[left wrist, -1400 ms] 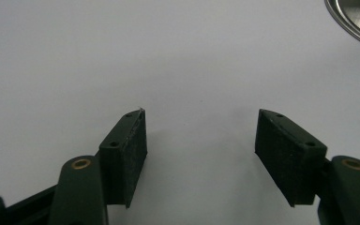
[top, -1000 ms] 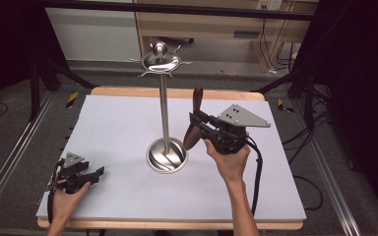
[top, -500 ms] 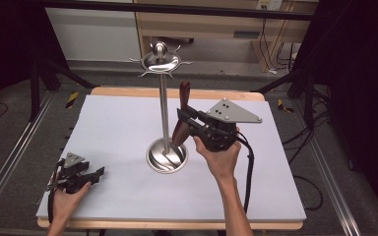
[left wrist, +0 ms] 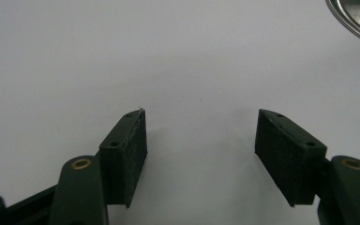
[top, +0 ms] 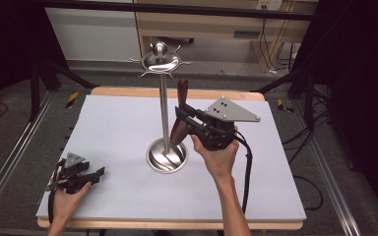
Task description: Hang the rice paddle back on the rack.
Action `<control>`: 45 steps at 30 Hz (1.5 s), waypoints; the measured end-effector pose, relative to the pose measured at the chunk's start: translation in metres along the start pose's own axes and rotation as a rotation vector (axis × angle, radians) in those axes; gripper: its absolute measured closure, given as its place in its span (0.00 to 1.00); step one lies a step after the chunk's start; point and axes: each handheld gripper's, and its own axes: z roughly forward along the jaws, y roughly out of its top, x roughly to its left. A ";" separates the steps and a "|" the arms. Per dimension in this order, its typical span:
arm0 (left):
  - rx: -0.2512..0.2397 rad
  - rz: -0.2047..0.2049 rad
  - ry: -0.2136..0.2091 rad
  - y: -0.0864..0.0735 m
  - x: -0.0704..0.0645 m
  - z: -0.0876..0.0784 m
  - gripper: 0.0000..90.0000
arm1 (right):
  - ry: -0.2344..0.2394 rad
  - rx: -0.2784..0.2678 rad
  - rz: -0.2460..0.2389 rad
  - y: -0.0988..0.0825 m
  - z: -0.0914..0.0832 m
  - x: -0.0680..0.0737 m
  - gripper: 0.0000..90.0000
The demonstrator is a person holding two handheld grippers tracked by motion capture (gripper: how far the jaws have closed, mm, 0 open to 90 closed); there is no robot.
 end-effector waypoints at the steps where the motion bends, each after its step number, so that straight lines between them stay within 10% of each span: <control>1: 0.000 -0.001 0.000 0.000 0.000 0.000 0.37 | -0.001 -0.001 -0.003 0.001 0.000 0.001 0.87; 45: -0.001 -0.008 -0.001 0.000 0.002 -0.001 0.37 | -0.068 0.093 -0.032 0.018 0.022 0.011 0.87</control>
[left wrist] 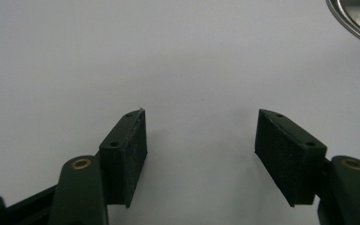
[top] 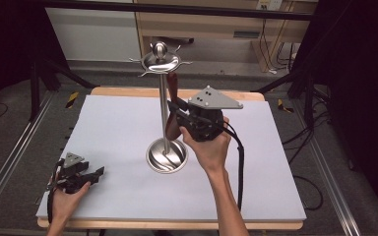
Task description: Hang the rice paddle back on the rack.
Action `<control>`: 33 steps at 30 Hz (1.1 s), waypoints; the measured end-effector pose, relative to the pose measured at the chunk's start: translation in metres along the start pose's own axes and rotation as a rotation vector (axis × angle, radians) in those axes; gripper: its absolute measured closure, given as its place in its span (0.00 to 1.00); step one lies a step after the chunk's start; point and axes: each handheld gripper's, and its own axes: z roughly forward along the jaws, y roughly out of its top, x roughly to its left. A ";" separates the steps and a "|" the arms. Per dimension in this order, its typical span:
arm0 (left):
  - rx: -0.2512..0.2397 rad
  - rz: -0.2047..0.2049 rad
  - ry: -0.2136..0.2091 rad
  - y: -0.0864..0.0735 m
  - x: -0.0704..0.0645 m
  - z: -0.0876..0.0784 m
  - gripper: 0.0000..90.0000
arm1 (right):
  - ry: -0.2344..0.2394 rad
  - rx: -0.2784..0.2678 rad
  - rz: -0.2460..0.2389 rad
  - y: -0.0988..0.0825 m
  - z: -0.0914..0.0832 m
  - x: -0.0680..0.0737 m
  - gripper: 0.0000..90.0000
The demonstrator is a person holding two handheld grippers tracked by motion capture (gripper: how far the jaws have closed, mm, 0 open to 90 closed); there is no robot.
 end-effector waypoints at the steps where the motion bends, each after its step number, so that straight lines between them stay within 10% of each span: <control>1: 0.000 -0.001 -0.001 0.000 0.000 0.000 0.37 | -0.002 0.003 0.000 0.001 0.001 0.000 0.87; 33: -0.007 -0.003 -0.002 0.000 0.001 -0.001 0.37 | -0.021 0.047 0.004 0.009 0.008 0.003 0.87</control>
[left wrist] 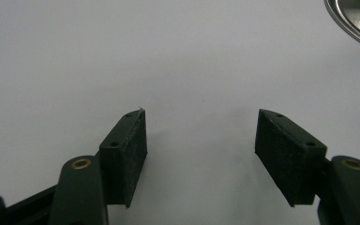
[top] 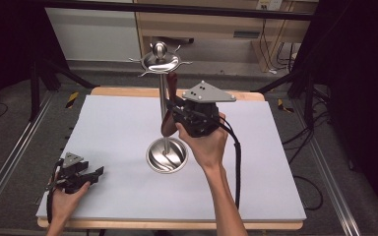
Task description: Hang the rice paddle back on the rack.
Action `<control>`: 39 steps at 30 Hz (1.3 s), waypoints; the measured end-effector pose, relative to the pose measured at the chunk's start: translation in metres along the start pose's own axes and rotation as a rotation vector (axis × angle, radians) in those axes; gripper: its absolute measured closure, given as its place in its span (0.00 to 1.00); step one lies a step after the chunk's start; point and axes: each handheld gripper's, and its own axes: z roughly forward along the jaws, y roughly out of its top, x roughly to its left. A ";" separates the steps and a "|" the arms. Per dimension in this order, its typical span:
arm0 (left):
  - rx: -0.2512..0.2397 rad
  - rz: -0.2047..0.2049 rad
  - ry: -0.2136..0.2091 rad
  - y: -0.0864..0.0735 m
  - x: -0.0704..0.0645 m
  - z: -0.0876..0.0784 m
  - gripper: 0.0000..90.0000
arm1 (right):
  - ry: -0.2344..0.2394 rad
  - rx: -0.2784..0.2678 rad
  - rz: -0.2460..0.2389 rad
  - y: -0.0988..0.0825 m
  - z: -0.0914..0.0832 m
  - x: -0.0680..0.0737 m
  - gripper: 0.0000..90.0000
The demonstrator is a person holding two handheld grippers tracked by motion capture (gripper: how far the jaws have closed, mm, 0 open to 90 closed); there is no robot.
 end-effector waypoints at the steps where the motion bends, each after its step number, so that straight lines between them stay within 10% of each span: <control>1: 0.002 0.001 0.000 0.000 0.000 0.000 0.37 | 0.001 -0.006 0.000 -0.001 0.000 0.000 0.87; 10: 0.000 0.001 0.000 0.000 0.000 0.000 0.37 | 0.026 -0.047 -0.006 -0.008 -0.017 -0.006 0.87; 19: 0.006 0.005 0.001 0.000 -0.002 0.001 0.37 | 0.044 -0.089 0.056 -0.020 -0.033 -0.043 0.87; 39: 0.006 -0.002 -0.001 -0.001 0.001 0.001 0.38 | 0.104 -0.059 0.086 -0.006 -0.002 -0.074 0.87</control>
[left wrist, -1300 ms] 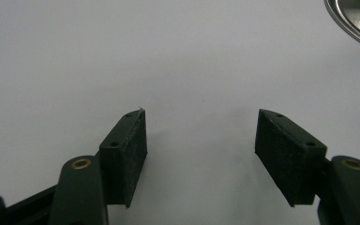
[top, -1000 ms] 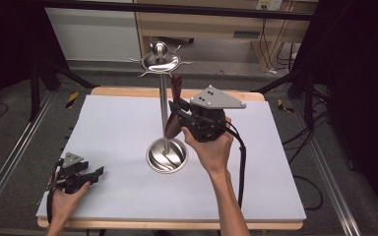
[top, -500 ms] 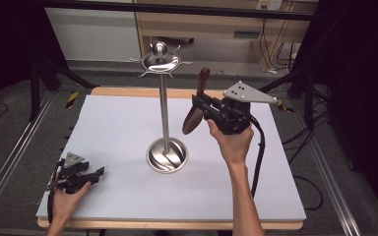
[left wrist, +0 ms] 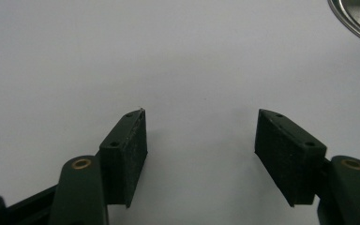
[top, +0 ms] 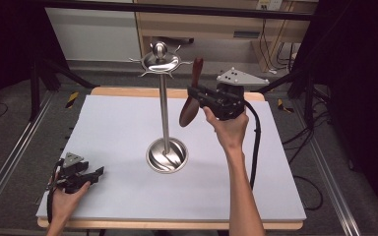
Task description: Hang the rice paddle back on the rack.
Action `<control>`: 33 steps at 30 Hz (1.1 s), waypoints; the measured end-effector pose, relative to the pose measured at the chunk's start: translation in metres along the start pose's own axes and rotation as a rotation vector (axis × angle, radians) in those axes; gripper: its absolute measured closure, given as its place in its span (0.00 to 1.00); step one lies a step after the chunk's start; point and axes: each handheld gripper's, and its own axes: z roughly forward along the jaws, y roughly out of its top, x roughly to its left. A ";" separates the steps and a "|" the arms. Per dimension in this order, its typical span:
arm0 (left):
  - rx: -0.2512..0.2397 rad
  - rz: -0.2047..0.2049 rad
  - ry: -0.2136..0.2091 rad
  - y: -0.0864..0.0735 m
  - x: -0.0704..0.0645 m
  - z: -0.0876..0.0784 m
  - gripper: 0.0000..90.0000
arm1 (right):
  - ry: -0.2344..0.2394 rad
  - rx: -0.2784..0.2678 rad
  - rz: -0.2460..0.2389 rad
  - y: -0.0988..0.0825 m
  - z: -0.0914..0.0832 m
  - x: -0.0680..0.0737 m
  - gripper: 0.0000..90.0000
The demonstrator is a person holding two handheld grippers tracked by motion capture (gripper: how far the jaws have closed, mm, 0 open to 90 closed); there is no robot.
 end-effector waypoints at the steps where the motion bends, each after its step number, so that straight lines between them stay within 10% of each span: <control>1: -0.001 0.001 0.001 0.000 0.000 0.000 0.38 | 0.001 -0.002 -0.003 -0.001 -0.001 0.002 0.87; 17: 0.001 0.004 0.004 0.000 0.000 0.000 0.38 | -0.079 0.052 -0.079 -0.002 -0.012 0.067 0.87; 33: 0.001 0.007 0.003 0.000 -0.001 -0.001 0.38 | -0.132 0.127 -0.085 0.008 -0.004 0.075 0.87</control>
